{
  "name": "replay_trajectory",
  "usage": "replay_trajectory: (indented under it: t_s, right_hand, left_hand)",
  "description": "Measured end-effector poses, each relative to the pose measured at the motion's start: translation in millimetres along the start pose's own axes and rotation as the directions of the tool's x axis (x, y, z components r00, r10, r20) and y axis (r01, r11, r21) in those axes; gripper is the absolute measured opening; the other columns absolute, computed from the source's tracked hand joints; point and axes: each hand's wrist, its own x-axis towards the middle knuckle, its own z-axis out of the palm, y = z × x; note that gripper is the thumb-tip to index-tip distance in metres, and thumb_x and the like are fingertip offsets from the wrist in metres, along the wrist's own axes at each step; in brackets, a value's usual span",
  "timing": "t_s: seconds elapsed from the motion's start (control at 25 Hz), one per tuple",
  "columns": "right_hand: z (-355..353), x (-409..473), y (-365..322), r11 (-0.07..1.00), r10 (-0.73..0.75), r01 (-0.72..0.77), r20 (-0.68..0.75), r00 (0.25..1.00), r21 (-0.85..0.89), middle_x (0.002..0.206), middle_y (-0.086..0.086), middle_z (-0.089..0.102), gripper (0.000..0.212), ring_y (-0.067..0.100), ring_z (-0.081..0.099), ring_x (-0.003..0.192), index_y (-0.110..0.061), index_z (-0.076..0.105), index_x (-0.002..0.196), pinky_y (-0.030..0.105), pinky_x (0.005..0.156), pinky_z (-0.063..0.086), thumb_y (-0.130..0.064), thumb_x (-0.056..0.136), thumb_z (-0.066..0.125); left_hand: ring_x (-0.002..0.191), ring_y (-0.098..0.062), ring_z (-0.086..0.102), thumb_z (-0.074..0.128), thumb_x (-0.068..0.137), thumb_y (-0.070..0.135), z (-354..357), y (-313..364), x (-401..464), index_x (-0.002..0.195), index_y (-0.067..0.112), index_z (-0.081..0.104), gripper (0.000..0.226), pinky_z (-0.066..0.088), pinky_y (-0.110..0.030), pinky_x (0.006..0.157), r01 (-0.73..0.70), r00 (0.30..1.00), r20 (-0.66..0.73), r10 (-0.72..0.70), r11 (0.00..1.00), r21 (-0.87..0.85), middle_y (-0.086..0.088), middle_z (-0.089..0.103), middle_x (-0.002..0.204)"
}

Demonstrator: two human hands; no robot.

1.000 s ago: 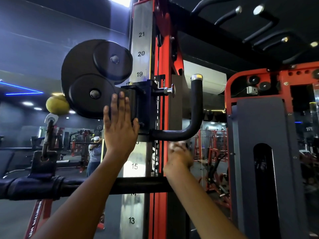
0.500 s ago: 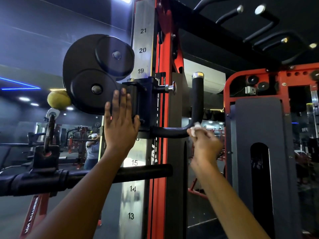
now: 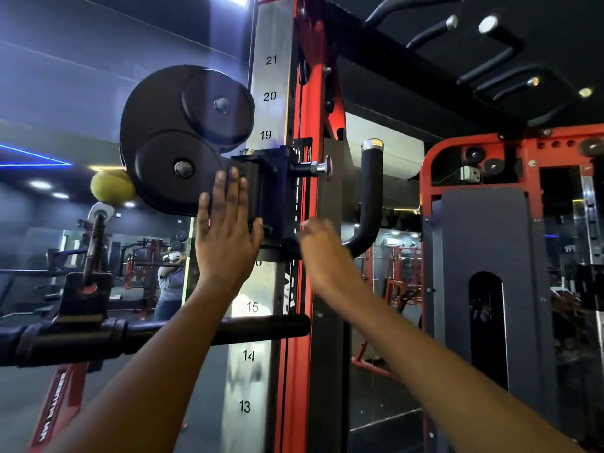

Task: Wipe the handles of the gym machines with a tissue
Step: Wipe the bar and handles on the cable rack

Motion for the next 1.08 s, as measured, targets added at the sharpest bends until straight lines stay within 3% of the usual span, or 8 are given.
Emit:
replay_trajectory:
  t_s: [0.16, 0.32, 0.44, 0.64, 0.76, 0.88, 0.96, 1.08]
  right_hand:
    - [-21.0, -6.5, 20.0, 0.892, 0.243, -0.251, -0.069, 0.967, -0.376, 0.109, 0.010, 0.058, 0.018, 0.024, 0.040, 0.121, -0.002, 0.061, 0.098, 0.033, 0.097, 0.041, -0.018, 0.089, 0.058]
    - [-4.0, 6.7, -9.0, 0.989, 0.141, -0.142, 0.043, 0.989, 0.027, 0.105, 0.015, 0.058, 0.020, 0.026, 0.050, 0.108, -0.001, 0.062, 0.109, 0.027, 0.089, 0.046, -0.002, 0.091, 0.053]
    - [-6.3, 13.8, 0.0, 0.996, -0.087, 0.085, 0.101, 0.991, 0.025, 0.103, 0.014, 0.058, 0.028, 0.026, 0.055, 0.102, -0.005, 0.065, 0.105, 0.030, 0.091, 0.043, 0.007, 0.087, 0.047]
    - [-24.1, -6.0, 36.3, 0.890, 0.071, -0.080, -0.035, 0.997, -0.448, 0.086, 0.003, 0.063, 0.015, 0.022, 0.058, 0.108, -0.014, 0.066, 0.093, 0.048, 0.115, -0.007, -0.010, 0.091, 0.052]
    - [-10.2, 0.6, 5.1, 0.922, 0.153, -0.129, 0.036, 0.988, -0.365, 0.084, 0.007, 0.060, 0.016, 0.021, 0.059, 0.082, -0.007, 0.063, 0.103, 0.036, 0.098, 0.040, -0.008, 0.094, 0.049]
    - [12.1, 30.6, -21.8, 0.980, 0.194, -0.195, 0.022, 0.981, 0.041, 0.101, 0.013, 0.065, 0.018, 0.028, 0.062, 0.097, -0.003, 0.061, 0.106, 0.034, 0.080, 0.049, -0.002, 0.094, 0.048]
    - [21.6, 31.0, -13.4, 0.993, 0.081, -0.081, 0.001, 0.997, 0.086, 0.102, 0.014, 0.066, 0.019, 0.030, 0.063, 0.097, -0.003, 0.061, 0.106, 0.036, 0.083, 0.051, -0.001, 0.093, 0.048]
    - [32.1, -2.3, 38.9, 0.881, -0.449, 0.425, -0.084, 0.889, -0.208, 0.109, 0.014, 0.066, 0.040, 0.030, 0.063, 0.103, 0.000, 0.062, 0.115, 0.038, 0.092, 0.051, 0.007, 0.076, 0.056]
  left_hand:
    - [0.147, -0.023, -0.011, 0.025, 0.097, 0.036, 0.0, 1.8, -1.1, 0.152, 0.002, 0.013, 0.065, -0.020, -0.035, 0.116, -0.002, 1.000, 0.006, 0.002, 1.000, 0.006, -0.010, 0.000, 0.160]
    - [0.145, -0.021, -0.008, 0.027, 0.097, 0.036, -0.7, 1.2, -0.2, 0.152, 0.002, 0.015, 0.066, -0.021, -0.035, 0.116, 0.004, 1.000, -0.006, -0.004, 1.000, 0.003, -0.012, 0.007, 0.161]
    - [0.146, -0.022, -0.008, 0.027, 0.097, 0.037, -1.3, 0.5, -0.5, 0.152, 0.002, 0.017, 0.066, -0.020, -0.035, 0.116, -0.005, 1.000, -0.002, 0.005, 1.000, 0.003, -0.012, 0.009, 0.160]
    - [0.143, -0.019, -0.029, 0.012, 0.100, 0.043, 2.2, -0.4, -2.6, 0.153, 0.005, 0.007, 0.066, -0.022, -0.036, 0.115, -0.013, 1.000, 0.003, 0.013, 0.999, 0.031, -0.009, -0.008, 0.160]
    - [0.143, -0.017, -0.028, 0.012, 0.100, 0.046, 5.0, 0.3, -2.7, 0.153, 0.005, 0.011, 0.067, -0.021, -0.035, 0.116, 0.013, 1.000, -0.002, -0.013, 1.000, 0.015, -0.009, -0.006, 0.159]
    - [0.144, -0.017, -0.027, 0.013, 0.100, 0.045, 4.4, -0.5, -1.9, 0.152, 0.004, 0.014, 0.067, -0.019, -0.035, 0.116, 0.006, 1.000, -0.012, -0.006, 1.000, -0.003, -0.009, -0.003, 0.159]
    - [0.144, -0.017, -0.026, 0.015, 0.100, 0.045, 4.0, -1.8, -2.3, 0.152, 0.004, 0.014, 0.067, -0.019, -0.035, 0.117, 0.000, 1.000, -0.019, 0.000, 1.000, -0.011, -0.009, -0.002, 0.159]
    - [0.145, -0.018, -0.024, 0.016, 0.100, 0.046, 4.4, -3.6, -4.2, 0.153, 0.004, 0.012, 0.067, -0.017, -0.035, 0.117, -0.020, 1.000, -0.009, 0.020, 1.000, 0.009, -0.009, -0.003, 0.159]
